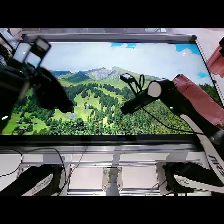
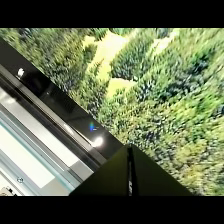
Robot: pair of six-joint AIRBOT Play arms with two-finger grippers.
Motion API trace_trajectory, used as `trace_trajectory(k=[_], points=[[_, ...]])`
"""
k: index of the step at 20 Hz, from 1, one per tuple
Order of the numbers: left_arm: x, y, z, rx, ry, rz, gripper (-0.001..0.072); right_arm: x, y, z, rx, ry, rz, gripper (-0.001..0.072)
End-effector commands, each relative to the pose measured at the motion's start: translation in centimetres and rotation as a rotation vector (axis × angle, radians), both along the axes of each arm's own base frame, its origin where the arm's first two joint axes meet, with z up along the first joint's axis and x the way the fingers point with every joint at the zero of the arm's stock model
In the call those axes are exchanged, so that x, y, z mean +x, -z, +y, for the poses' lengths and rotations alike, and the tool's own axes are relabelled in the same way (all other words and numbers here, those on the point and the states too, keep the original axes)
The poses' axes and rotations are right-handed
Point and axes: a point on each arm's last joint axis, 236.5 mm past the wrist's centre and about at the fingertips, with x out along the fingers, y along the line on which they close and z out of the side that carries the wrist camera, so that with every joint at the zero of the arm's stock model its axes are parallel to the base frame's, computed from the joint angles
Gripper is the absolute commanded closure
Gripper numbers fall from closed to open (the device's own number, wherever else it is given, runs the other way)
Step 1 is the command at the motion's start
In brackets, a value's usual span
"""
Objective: Fold the clothes and pants, and hang the long-sleeved shirts on hangers.
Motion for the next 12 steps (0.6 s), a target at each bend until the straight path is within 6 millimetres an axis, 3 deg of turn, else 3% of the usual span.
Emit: trace_trajectory(k=[1,4,6,8,12], points=[[-4.7,-8.6,-5.5,-0.054,0.207,-0.110,0.0659,-0.6,-4.9,-0.9,0.029,-0.036,-0.143,0.0693],[-6.6,-11.3,-10.2,-0.094,0.366,-0.151,0.0659,-2.3,-8.8,-2.0,0.053,-0.082,-0.238,0.0691],[-7.1,-11.5,-11.8,-0.088,0.415,-0.152,0.0659,-4.0,-10.2,-3.0,0.044,-0.101,-0.255,0.0541],[-6.8,-10.0,-11.4,-0.064,0.390,-0.097,0.0659,-5.4,-10.7,-4.2,0.015,-0.114,-0.248,0.0383],[-6.9,-5.0,-10.5,0.069,0.359,0.111,0.0658,-6.5,-10.6,-4.7,-0.006,-0.157,-0.232,0.0333]])
